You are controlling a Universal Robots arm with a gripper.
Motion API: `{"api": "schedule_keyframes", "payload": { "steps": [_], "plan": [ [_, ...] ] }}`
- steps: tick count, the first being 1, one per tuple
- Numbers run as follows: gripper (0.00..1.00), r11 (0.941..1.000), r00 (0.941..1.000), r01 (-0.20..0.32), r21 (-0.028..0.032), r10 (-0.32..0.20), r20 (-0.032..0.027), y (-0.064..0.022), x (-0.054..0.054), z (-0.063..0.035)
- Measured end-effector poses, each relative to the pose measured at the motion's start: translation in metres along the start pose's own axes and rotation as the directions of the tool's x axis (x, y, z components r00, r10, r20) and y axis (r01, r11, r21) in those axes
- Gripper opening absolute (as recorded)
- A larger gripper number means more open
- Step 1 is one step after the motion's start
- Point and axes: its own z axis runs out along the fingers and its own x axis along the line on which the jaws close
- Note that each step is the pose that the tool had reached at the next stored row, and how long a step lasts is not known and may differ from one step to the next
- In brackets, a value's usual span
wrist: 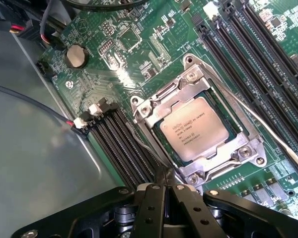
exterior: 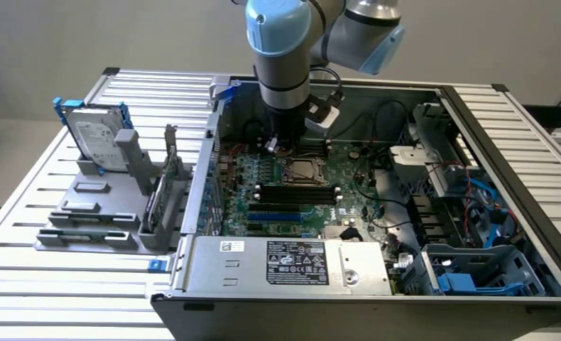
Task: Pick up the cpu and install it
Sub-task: 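Install the first cpu locking lever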
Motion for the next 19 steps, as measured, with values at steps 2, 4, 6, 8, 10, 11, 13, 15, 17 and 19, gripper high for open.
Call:
{"api": "schedule_keyframes", "payload": {
  "steps": [2, 4, 6, 8, 10, 11, 13, 15, 17, 19],
  "plan": [
    [0.11, 1.0, 1.0, 0.0, -0.0007, 0.0, 0.0011, 0.0007, 0.0004, 0.0003],
    [0.11, 1.0, 1.0, 0.0, -0.0009, 0.001, 0.0025, 0.0008, 0.0004, 0.0003],
    [0.11, 1.0, 1.0, -0.001, -0.0001, 0.001, 0.0038, 0.0008, 0.0005, 0.0004],
    [0.11, 1.0, 1.0, -0.002, 0.002, 0.002, 0.0059, 0.0008, 0.0005, 0.0004],
    [0.11, 1.0, 1.0, -0.003, 0.0044, 0.003, 0.0084, 0.0008, 0.0005, 0.0004],
    [0.11, 1.0, 0.9999, -0.003, 0.0056, 0.003, 0.0098, 0.0007, 0.0006, 0.0004],
    [0.11, 1.0, 0.9999, -0.004, 0.0072, 0.004, 0.0119, 0.0004, 0.001, 0.0005],
    [0.11, 1.0, 0.9999, -0.004, 0.0084, 0.004, 0.0135, 0.0, 0.0015, 0.0006],
    [0.11, 0.9999, 0.9999, -0.005, 0.0093, 0.004, 0.0146, -0.0004, 0.0021, 0.0009],
    [0.11, 0.9999, 0.9999, -0.005, 0.0098, 0.005, 0.0154, -0.0007, 0.0025, 0.001]
  ]
}}
